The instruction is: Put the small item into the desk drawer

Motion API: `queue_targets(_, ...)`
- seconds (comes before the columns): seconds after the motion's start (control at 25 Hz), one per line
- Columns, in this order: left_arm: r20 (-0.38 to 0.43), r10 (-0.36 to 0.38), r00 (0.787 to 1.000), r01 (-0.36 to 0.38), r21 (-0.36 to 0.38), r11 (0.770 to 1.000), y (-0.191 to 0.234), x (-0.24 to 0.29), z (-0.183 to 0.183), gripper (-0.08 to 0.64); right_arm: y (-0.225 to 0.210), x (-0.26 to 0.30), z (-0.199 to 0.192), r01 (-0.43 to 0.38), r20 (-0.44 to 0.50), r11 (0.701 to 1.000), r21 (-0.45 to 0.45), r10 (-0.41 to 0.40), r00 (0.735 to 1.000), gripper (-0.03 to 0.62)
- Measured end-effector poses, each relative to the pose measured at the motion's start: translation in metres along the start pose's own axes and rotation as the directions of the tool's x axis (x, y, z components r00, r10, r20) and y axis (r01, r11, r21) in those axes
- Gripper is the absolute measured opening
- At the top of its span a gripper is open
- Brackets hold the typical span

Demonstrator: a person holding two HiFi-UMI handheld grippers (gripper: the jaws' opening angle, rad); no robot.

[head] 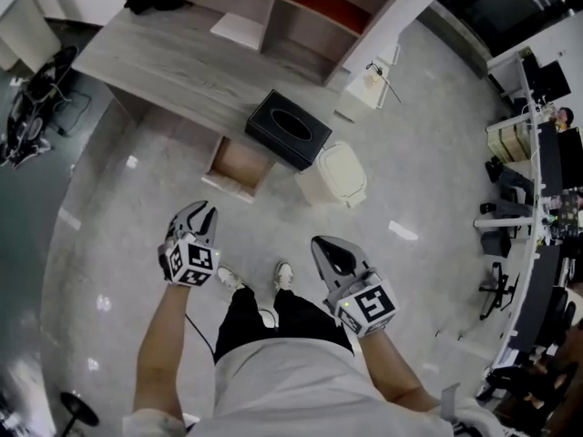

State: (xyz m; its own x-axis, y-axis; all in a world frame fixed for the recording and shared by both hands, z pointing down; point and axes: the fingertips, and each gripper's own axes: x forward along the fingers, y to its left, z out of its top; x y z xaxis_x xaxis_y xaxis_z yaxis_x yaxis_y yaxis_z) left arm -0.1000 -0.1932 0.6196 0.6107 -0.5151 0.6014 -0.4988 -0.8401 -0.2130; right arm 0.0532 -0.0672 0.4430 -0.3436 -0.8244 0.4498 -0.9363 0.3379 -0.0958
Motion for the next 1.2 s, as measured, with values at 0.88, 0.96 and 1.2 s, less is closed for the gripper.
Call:
queue_targets(0.88,-0.279,-0.143,0.950,0.265,0.469,0.842,-0.040,0.147,-0.099,0.141,-0.011,0.055,-0.094,-0.059,-0.096,0.994,0.089,0.068,0.993,0.022)
queue_targets(0.96,-0.296,-0.151,0.943,0.283,0.479,0.831,-0.043,0.157,-0.105,0.152,-0.014,0.058,-0.107,-0.059,-0.103,0.993,0.101,0.070,0.992,0.021)
queue_targets(1.2,-0.336,-0.163,0.928,0.328,0.527,0.784,-0.048,0.181,-0.115,0.156,-0.020,0.065,-0.132,-0.064,-0.116,0.990,0.128,0.079,0.990,0.021)
